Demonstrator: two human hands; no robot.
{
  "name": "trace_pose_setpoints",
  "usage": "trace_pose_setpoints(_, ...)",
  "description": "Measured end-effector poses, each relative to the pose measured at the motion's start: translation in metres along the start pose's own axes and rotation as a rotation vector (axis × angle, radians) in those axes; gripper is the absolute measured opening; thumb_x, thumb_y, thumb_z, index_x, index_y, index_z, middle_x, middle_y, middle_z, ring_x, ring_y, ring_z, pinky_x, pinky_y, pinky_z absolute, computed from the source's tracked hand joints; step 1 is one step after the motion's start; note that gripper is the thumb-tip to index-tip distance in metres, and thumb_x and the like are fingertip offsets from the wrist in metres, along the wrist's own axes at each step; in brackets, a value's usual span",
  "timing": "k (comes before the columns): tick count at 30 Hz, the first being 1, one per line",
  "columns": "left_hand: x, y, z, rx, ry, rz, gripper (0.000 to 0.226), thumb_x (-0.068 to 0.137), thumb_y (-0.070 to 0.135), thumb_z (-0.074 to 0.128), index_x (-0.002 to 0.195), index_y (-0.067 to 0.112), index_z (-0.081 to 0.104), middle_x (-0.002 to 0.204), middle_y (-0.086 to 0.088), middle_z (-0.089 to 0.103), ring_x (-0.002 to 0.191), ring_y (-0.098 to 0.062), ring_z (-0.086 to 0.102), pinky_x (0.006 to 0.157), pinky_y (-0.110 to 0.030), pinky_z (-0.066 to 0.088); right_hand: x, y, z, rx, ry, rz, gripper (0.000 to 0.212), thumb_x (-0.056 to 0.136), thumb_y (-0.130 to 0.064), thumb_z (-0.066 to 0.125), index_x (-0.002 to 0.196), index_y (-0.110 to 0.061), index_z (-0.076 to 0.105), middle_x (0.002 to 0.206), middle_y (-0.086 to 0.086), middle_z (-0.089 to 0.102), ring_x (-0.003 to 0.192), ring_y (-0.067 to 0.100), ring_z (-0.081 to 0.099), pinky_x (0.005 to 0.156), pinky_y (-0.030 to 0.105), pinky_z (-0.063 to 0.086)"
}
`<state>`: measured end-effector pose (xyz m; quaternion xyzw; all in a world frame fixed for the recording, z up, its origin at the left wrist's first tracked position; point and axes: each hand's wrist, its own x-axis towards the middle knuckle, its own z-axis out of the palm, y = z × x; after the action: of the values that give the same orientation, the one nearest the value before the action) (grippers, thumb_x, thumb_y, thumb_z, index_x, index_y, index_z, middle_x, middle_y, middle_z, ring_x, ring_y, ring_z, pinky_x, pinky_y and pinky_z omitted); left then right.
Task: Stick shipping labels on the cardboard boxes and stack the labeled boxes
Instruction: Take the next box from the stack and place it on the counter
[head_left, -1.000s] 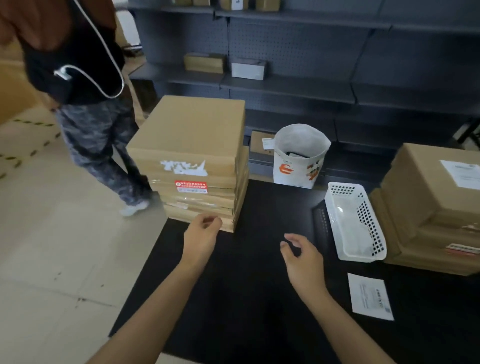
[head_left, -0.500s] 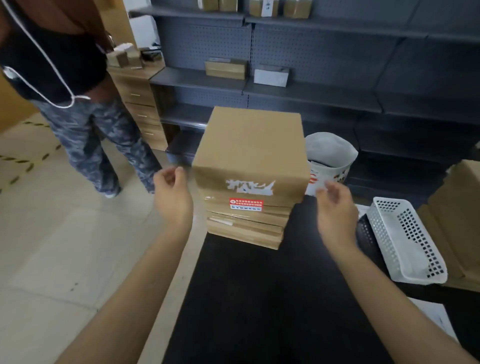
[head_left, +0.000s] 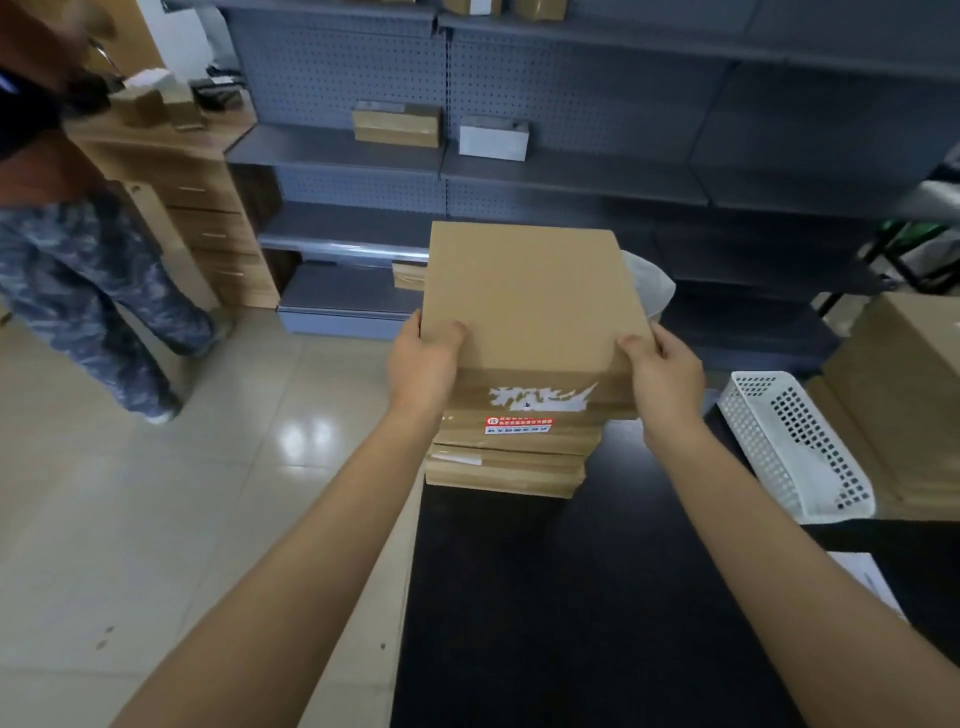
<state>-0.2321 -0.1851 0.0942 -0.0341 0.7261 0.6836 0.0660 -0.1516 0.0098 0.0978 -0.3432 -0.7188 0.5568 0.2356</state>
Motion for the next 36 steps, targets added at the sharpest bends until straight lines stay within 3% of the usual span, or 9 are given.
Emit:
trace_pose_setpoints(3, -0.013, -0.002, 0.004, 0.014, -0.008, 0.007, 0.032, 0.089, 0.030, 0.056, 0.120, 0.024, 0.057, 0.111, 0.008, 0.065, 0.101, -0.014, 0.061, 0.090, -0.036, 0.050, -0.010, 0.006, -0.010, 0.063, 0.042, 0.028, 0.029, 0.088, -0.028, 0.060, 0.115, -0.023, 0.065, 0.106, -0.011, 0.064, 0.103, 0.013, 0.058, 0.089, 0.031, 0.046)
trace_pose_setpoints(6, -0.032, 0.000, 0.013, 0.022, -0.022, 0.034, 0.035, 0.090, 0.029, 0.057, 0.124, 0.023, 0.056, 0.109, 0.010, 0.064, 0.100, -0.011, 0.061, 0.088, -0.030, 0.050, -0.017, 0.015, -0.026, 0.116, 0.081, 0.066, 0.041, 0.085, -0.030, 0.061, 0.126, -0.022, 0.062, 0.121, -0.006, 0.064, 0.111, 0.014, 0.058, 0.098, 0.035, 0.046)
trace_pose_setpoints(12, -0.081, 0.006, 0.064, 0.072, -0.058, 0.141, 0.035, 0.092, 0.032, 0.059, 0.126, 0.024, 0.055, 0.113, 0.010, 0.063, 0.104, -0.011, 0.059, 0.092, -0.031, 0.049, -0.022, 0.031, -0.099, 0.190, 0.162, 0.054, 0.043, 0.086, -0.028, 0.061, 0.129, -0.020, 0.060, 0.122, -0.006, 0.063, 0.112, 0.013, 0.056, 0.101, 0.039, 0.045)
trace_pose_setpoints(16, -0.114, 0.004, 0.115, 0.090, -0.076, 0.213, 0.035, 0.092, 0.031, 0.060, 0.126, 0.024, 0.056, 0.110, 0.013, 0.062, 0.103, -0.007, 0.059, 0.090, -0.025, 0.048, -0.015, 0.048, -0.158, 0.251, 0.208, 0.040, 0.036, 0.089, -0.023, 0.060, 0.125, -0.023, 0.061, 0.106, -0.018, 0.060, 0.098, 0.000, 0.054, 0.091, 0.029, 0.042)
trace_pose_setpoints(18, -0.135, -0.003, 0.150, 0.096, -0.074, 0.216, 0.037, 0.091, 0.031, 0.061, 0.127, 0.024, 0.056, 0.113, 0.013, 0.063, 0.105, -0.007, 0.060, 0.092, -0.027, 0.049, -0.007, 0.061, -0.193, 0.282, 0.224, 0.042, 0.040, 0.090, -0.020, 0.061, 0.130, -0.021, 0.059, 0.109, -0.018, 0.061, 0.098, -0.001, 0.055, 0.092, 0.025, 0.042)
trace_pose_setpoints(24, -0.191, -0.053, 0.225, 0.117, -0.063, 0.133, 0.046, 0.092, 0.032, 0.061, 0.135, 0.023, 0.050, 0.121, 0.011, 0.063, 0.110, -0.005, 0.058, 0.097, -0.029, 0.048, 0.011, 0.131, -0.273, 0.238, 0.168, 0.100, 0.044, 0.090, -0.024, 0.062, 0.133, -0.023, 0.055, 0.125, -0.010, 0.061, 0.114, 0.009, 0.056, 0.103, 0.034, 0.044)
trace_pose_setpoints(32, -0.256, -0.162, 0.219, 0.233, -0.032, -0.130, 0.055, 0.092, 0.033, 0.060, 0.143, 0.026, 0.039, 0.127, 0.013, 0.053, 0.114, -0.009, 0.053, 0.100, -0.035, 0.046, -0.035, 0.244, -0.295, 0.062, -0.010, 0.239, 0.047, 0.091, -0.024, 0.062, 0.136, -0.019, 0.048, 0.132, -0.004, 0.054, 0.119, 0.013, 0.051, 0.102, 0.034, 0.042)
trace_pose_setpoints(36, -0.273, -0.200, 0.218, 0.264, -0.036, -0.202, 0.058, 0.091, 0.036, 0.061, 0.143, 0.025, 0.039, 0.129, 0.013, 0.052, 0.116, -0.009, 0.051, 0.098, -0.030, 0.044, -0.053, 0.278, -0.299, 0.002, -0.024, 0.299, 0.049, 0.093, -0.023, 0.061, 0.138, -0.018, 0.044, 0.132, -0.004, 0.050, 0.118, 0.011, 0.048, 0.098, 0.030, 0.040)
